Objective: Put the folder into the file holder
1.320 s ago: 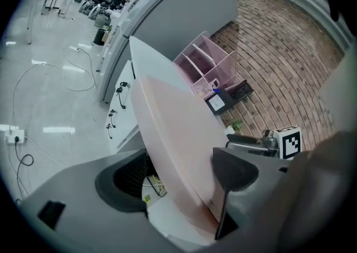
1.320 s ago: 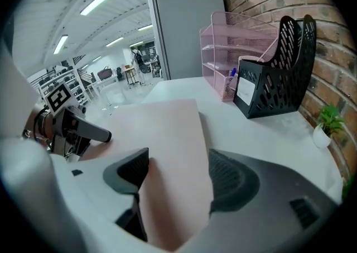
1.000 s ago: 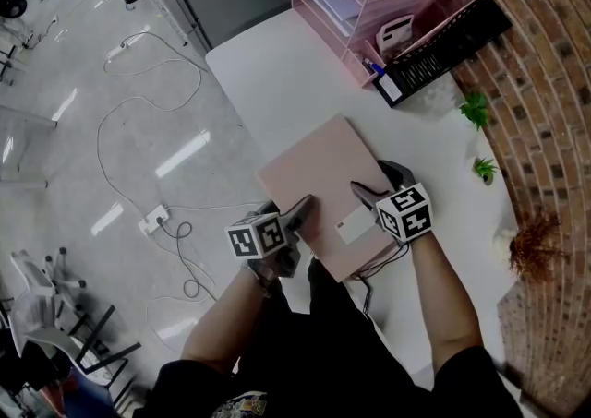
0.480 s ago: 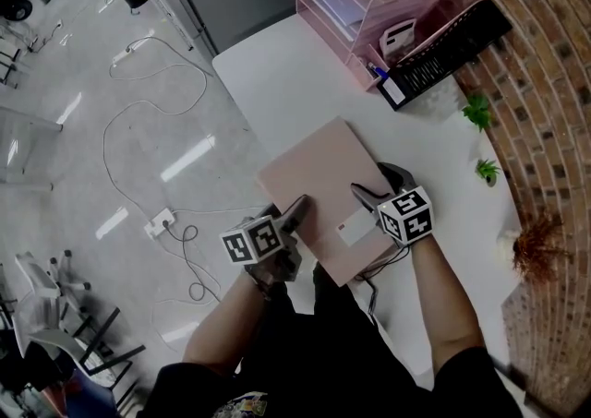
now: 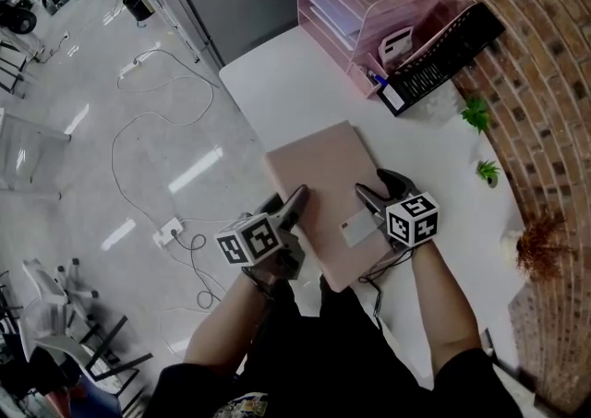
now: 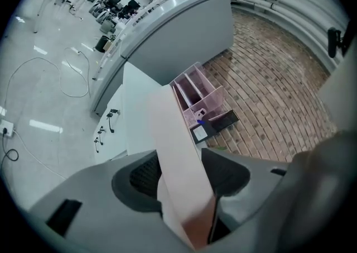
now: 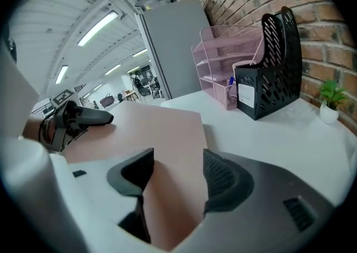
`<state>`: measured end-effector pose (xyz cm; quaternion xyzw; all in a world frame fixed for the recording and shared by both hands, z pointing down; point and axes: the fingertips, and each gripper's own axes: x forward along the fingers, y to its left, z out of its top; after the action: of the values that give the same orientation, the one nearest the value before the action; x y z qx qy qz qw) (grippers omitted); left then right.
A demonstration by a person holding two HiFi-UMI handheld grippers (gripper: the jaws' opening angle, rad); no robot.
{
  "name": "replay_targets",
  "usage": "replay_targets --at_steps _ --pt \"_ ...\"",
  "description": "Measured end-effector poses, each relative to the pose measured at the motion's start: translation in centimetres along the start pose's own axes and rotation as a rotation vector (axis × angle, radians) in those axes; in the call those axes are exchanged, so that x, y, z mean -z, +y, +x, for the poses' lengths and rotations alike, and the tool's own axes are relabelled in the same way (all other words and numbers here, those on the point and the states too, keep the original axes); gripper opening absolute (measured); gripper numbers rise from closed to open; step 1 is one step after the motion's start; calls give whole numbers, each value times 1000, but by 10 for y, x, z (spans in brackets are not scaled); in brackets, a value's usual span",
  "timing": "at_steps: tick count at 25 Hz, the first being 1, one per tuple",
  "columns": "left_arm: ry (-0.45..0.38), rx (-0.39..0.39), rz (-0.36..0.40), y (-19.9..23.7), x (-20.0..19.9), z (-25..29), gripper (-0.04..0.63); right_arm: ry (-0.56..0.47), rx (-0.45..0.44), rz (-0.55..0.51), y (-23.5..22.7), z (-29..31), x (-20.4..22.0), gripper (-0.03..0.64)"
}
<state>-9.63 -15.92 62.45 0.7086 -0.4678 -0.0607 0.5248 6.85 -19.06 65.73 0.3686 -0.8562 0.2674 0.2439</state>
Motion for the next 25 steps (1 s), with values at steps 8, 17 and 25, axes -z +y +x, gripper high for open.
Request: replay_targets --at_steps 8,17,25 --pt "-55 46 11 -25 -17 -10 199 -55 -16 117 2 -12 -2 319" --pt "-140 218 238 -84 -35 -26 187 -166 -98 255 -3 -39 -27 379" --pt "-169 337 455 -124 -35 -42 187 -202 -154 198 0 -61 -53 401"
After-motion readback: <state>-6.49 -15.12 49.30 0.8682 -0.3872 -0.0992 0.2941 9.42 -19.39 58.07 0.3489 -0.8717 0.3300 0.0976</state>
